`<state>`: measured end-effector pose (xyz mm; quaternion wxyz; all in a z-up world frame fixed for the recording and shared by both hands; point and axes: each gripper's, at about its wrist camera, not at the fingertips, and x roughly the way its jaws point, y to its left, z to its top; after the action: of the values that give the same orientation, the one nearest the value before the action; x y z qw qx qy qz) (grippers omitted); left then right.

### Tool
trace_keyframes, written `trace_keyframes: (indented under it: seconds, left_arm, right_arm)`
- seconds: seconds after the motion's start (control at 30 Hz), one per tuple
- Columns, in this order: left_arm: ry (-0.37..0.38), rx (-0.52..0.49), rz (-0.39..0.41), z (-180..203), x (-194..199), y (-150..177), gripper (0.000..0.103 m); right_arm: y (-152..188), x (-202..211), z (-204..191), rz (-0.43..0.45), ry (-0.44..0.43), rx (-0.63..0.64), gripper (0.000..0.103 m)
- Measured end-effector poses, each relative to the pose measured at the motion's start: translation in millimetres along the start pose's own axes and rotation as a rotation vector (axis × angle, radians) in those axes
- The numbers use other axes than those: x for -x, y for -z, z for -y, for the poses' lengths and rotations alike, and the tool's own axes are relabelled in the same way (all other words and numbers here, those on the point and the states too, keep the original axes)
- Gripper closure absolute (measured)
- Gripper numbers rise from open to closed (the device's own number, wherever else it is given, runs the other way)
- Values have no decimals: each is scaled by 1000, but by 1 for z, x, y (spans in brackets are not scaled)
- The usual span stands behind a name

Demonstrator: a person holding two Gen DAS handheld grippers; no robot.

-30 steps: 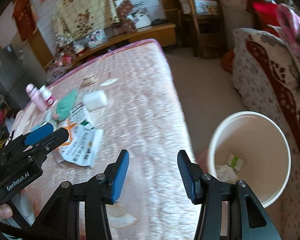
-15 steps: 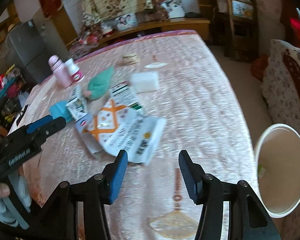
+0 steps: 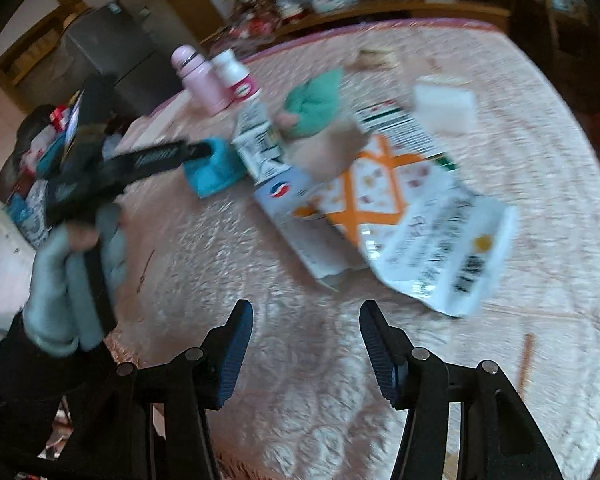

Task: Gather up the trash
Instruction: 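Grasp blue folded packet with left tool while right tool grasps white medicine box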

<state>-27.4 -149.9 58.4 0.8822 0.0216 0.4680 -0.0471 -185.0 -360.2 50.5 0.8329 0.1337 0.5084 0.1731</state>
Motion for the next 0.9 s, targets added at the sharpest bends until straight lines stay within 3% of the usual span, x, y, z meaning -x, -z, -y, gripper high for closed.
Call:
trace_keyframes:
  seconds: [0.33,0.53,0.73,0.9]
  left_arm:
    - [37,-27,-55,-2,-30,-17,46]
    - [78,-41,-96,-17,-28,4,46]
    - [112,-64,-117,-39,-6,33,46]
    - [180,-7,-87,-61,17,44,46]
  right_arm:
    - [-44,-13,27,46,18,-66,48]
    - [-68,-37,22,46,-61,-50,48]
    - [-47,-55,-5,-37,-132,-21,48]
    - [-27,-49,-30,-47,-111,34,45]
